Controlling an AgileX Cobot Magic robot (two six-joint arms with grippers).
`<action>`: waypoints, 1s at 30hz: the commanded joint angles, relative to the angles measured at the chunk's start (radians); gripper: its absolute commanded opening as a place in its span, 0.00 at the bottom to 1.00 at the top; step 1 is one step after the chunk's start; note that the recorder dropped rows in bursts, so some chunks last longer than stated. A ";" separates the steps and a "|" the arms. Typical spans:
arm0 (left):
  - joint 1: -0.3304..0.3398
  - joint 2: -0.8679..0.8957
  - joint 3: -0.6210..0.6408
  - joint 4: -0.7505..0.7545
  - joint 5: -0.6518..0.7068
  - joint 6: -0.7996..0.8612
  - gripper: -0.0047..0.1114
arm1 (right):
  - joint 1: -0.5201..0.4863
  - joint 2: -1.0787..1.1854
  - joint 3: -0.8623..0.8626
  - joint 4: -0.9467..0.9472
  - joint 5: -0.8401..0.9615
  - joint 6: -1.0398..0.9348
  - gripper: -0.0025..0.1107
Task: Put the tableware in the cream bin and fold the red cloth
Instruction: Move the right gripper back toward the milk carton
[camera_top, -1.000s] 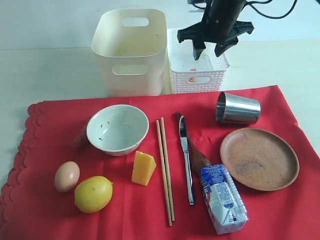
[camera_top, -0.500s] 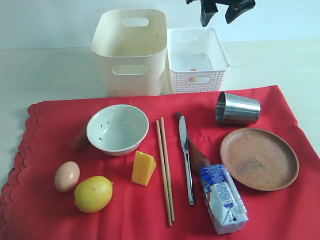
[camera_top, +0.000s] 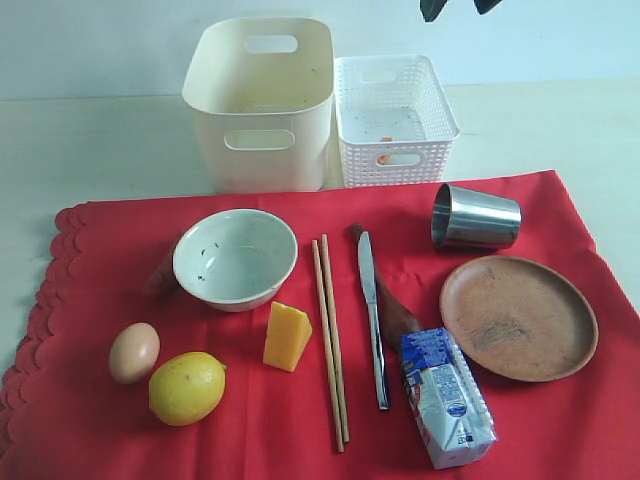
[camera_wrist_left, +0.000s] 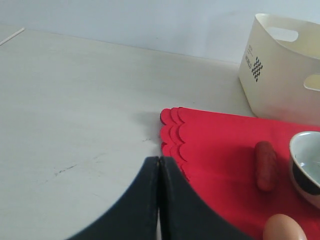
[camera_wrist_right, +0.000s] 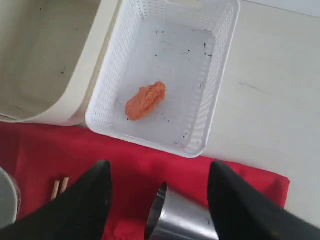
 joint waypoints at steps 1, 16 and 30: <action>-0.004 -0.006 0.000 0.001 -0.006 0.000 0.04 | -0.001 -0.090 0.109 0.000 -0.056 -0.022 0.52; -0.004 -0.006 0.000 0.001 -0.006 0.000 0.04 | -0.001 -0.385 0.500 0.150 -0.140 -0.128 0.52; -0.004 -0.006 0.000 0.001 -0.006 0.000 0.04 | -0.001 -0.677 0.887 0.219 -0.144 -0.128 0.49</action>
